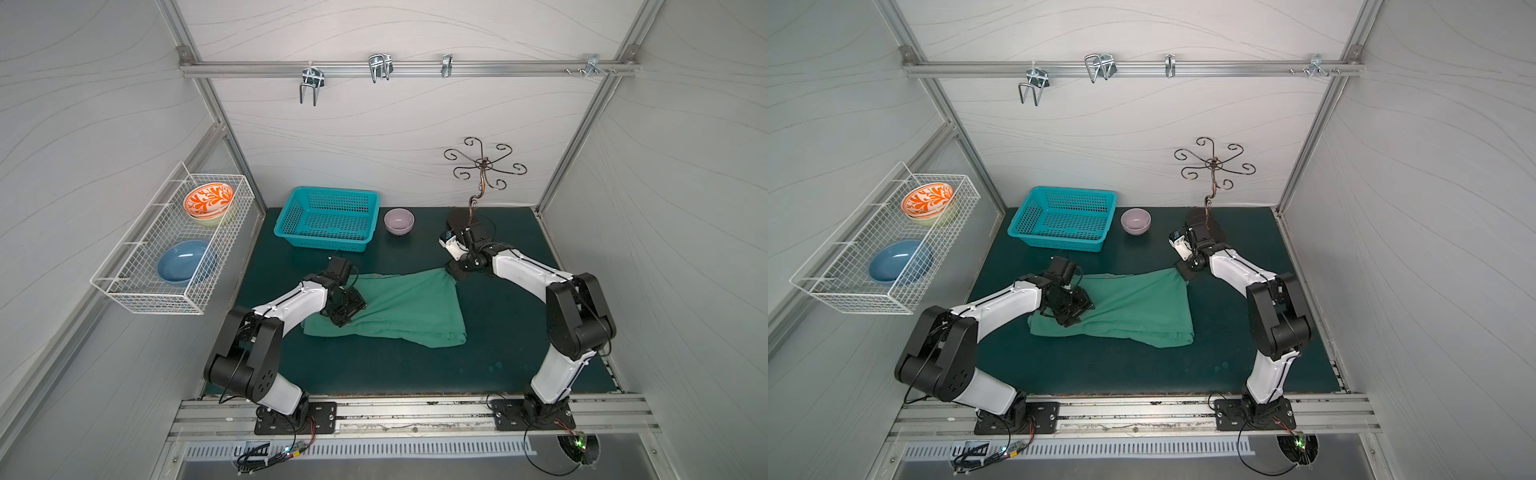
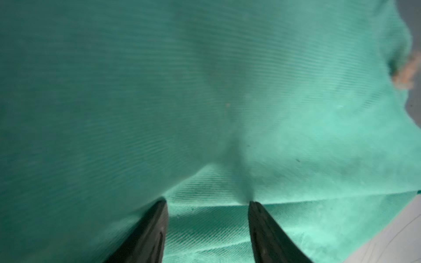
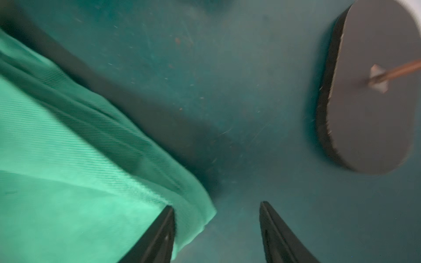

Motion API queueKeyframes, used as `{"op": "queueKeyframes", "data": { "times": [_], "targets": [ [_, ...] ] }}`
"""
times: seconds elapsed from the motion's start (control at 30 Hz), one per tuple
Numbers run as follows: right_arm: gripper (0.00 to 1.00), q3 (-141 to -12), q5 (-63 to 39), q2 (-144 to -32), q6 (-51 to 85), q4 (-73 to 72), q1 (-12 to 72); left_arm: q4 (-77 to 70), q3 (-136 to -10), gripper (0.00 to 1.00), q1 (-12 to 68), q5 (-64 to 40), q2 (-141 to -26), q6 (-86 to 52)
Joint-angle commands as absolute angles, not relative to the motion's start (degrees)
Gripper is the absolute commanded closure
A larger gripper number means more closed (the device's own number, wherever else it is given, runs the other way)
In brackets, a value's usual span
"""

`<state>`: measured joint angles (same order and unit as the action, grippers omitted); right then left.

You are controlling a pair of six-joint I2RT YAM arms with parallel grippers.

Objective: Roll up the long pants
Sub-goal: Fold the long pant at the center of the board, then adjust the long pant at the center of the board.

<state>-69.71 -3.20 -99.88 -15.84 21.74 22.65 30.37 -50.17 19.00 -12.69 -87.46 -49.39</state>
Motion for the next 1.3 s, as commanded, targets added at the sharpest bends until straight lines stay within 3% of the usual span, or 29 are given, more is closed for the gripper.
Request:
{"op": "queueKeyframes", "data": {
  "times": [0.0, 0.17, 0.33, 0.6, 0.83, 0.9, 1.13, 1.27],
  "targets": [
    [0.36, -68.19, -16.26, -92.72, -3.64, 26.27, 20.97, 30.12, -57.58, 0.37, 22.78, -11.65, -84.83, -40.25],
    [0.32, -64.67, -22.41, -85.23, 10.73, 27.06, 14.11, 30.44, -62.42, 0.33, 32.12, -6.47, -81.72, -31.28],
    [0.33, -64.16, -20.54, -80.82, 18.4, 34.57, 4.55, 27.41, -62.82, 0.27, 45.72, 0.78, -82.52, -23.84],
    [0.33, -62.07, -12.97, -68.83, 21.07, 39.38, -3.34, 31.83, -75.64, 0.22, 61.49, 6.0, -100.9, -14.61],
    [0.3, -64.01, -8.43, -63.31, 21.76, 42.98, -6.95, 36.36, -88.76, 0.19, 67.76, 11.24, -113.63, -12.74],
    [0.29, -65.3, -7.83, -62.87, 21.8, 43.4, -7.03, 37.27, -92.11, 0.14, 68.37, 12.6, -117.18, -12.9],
    [0.28, -67.89, -6.82, -63.1, 21.77, 44.66, -7.04, 41.01, -99.82, 0.12, 68.84, 17.21, -126.58, -14.47],
    [0.28, -67.91, -6.02, -63.26, 21.28, 44.74, -6.34, 41.31, -99.12, 0.25, 68.86, 22.29, -127.73, -14.75]
  ]
}}
